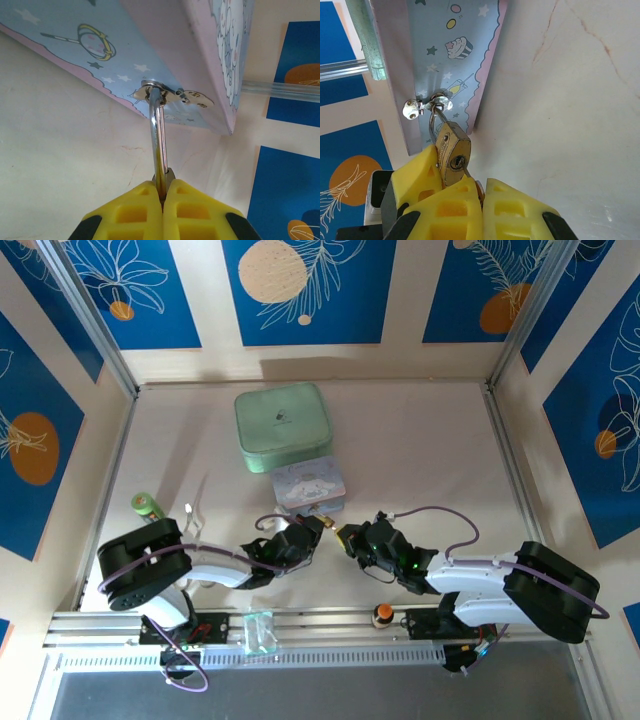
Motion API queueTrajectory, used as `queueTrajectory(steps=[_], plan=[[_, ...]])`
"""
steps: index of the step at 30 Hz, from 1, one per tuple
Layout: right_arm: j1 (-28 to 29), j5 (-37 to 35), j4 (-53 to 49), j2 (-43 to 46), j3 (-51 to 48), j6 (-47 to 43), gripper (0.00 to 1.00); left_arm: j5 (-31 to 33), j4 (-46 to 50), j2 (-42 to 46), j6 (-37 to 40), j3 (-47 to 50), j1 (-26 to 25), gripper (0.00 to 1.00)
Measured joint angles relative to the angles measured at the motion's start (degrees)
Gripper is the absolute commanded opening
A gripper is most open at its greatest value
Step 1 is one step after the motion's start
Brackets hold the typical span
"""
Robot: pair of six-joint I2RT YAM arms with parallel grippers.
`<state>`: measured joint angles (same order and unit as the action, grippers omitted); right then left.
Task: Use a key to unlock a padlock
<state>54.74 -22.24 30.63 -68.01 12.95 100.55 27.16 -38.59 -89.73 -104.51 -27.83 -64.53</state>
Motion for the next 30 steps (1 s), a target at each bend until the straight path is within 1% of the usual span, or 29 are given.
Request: queueTrajectory(steps=[12,21,30], plan=[[0.0,0.0,-0.3,1.1,-0.3,0.0,0.0,0.0,-0.3,-0.1,0.0,-0.1,-0.2,0.0],[-0.4,-0.1,1.6,-1.6,-0.3,0.0,0.0,0.2,-1.7,-1.9,-0.2,-0.1,-0.3,0.0],[-0.5,-0.7,2.0,-1.5,-0.4,0.0,0.0,0.4,-2.9,-2.3,-1.1,-0.1,-0.3,0.0]])
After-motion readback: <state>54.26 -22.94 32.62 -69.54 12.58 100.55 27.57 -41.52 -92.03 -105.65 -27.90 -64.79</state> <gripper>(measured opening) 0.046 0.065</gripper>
